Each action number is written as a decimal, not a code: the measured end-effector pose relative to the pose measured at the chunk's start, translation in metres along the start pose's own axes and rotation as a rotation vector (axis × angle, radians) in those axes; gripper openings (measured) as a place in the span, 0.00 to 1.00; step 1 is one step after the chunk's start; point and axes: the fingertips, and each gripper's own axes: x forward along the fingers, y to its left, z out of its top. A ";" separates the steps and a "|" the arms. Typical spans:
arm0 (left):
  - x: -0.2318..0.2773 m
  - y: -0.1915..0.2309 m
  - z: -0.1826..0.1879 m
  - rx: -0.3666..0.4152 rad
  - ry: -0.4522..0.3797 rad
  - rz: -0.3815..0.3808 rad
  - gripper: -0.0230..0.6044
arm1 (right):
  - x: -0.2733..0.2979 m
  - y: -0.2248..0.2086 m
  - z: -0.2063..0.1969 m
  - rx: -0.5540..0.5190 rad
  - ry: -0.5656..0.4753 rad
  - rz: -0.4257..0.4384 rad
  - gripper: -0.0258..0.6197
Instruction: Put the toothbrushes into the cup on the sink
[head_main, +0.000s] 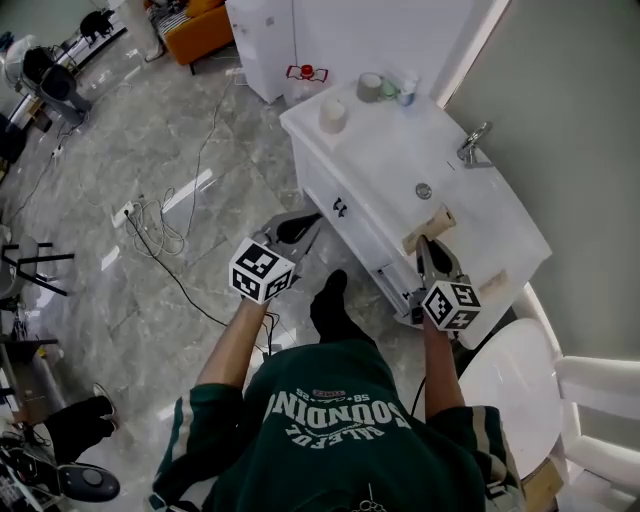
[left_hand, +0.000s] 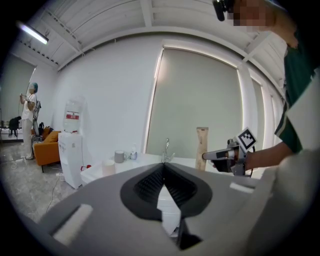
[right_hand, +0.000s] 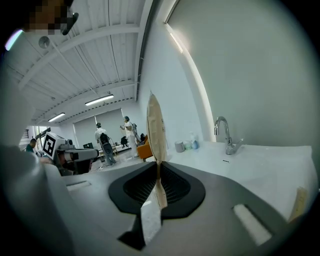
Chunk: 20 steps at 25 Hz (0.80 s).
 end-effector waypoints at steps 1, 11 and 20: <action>0.009 0.009 0.004 0.001 0.001 -0.002 0.12 | 0.012 -0.004 0.005 -0.001 0.001 0.000 0.09; 0.124 0.084 0.040 -0.001 0.016 -0.056 0.12 | 0.117 -0.054 0.060 -0.009 0.003 -0.012 0.09; 0.215 0.108 0.060 0.041 0.052 -0.136 0.12 | 0.177 -0.107 0.080 0.036 -0.029 -0.040 0.09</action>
